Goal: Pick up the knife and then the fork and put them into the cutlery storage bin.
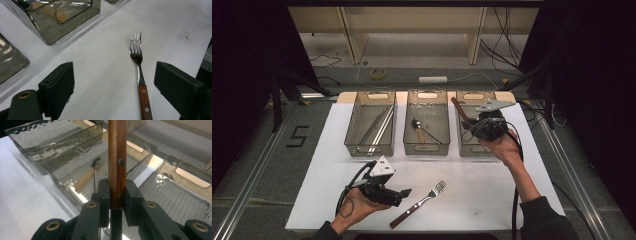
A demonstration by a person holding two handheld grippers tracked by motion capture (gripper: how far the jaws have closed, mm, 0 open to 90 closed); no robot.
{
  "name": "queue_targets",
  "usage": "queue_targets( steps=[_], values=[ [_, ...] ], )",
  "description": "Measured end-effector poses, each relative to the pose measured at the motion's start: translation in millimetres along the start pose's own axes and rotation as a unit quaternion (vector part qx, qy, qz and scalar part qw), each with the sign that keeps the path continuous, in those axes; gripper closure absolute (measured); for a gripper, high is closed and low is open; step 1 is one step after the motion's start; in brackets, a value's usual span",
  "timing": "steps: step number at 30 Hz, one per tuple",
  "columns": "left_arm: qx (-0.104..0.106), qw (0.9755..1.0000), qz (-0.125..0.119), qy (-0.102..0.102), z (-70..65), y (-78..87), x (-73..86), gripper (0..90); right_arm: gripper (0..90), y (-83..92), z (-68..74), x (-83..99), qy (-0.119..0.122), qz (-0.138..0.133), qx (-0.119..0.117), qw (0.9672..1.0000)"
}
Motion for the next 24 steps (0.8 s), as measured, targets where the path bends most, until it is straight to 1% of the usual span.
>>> queue_targets(
  steps=[2,4,9,15,24],
  values=[
    [0.000,1.0000,0.001,0.002,-0.8,0.1,1.3,15.9,77.9,-1.9,-4.4,-2.6,-0.006,0.000,0.004,1.0000],
    [0.000,1.0000,0.002,0.001,-1.0,0.5,2.2,15.9,77.9,-4.4,-10.3,-6.1,-0.018,-0.003,0.008,0.9998],
    [-0.002,0.9999,-0.011,0.005,-0.7,3.5,1.1,15.8,77.9,-9.4,-25.0,-14.0,-0.034,-0.009,0.017,0.9992],
    [-0.002,0.9999,-0.013,0.007,-0.7,5.4,2.9,15.7,77.8,-15.1,-40.3,-23.5,-0.061,-0.017,0.027,0.9976],
    [-0.006,0.9996,-0.025,0.008,-0.6,8.3,2.7,15.8,77.8,-30.4,-55.8,-29.6,-0.086,-0.016,0.045,0.9951]
  ],
)
Point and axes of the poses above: each handheld gripper's, and its own axes: y roughly backward along the jaws, x roughly out of its underside, z roughly to its left, the point moved 9 cm from there along -y, roughly forward along the jaws, and after that the axes turned 9 degrees about -x, right-handed, at the moved point
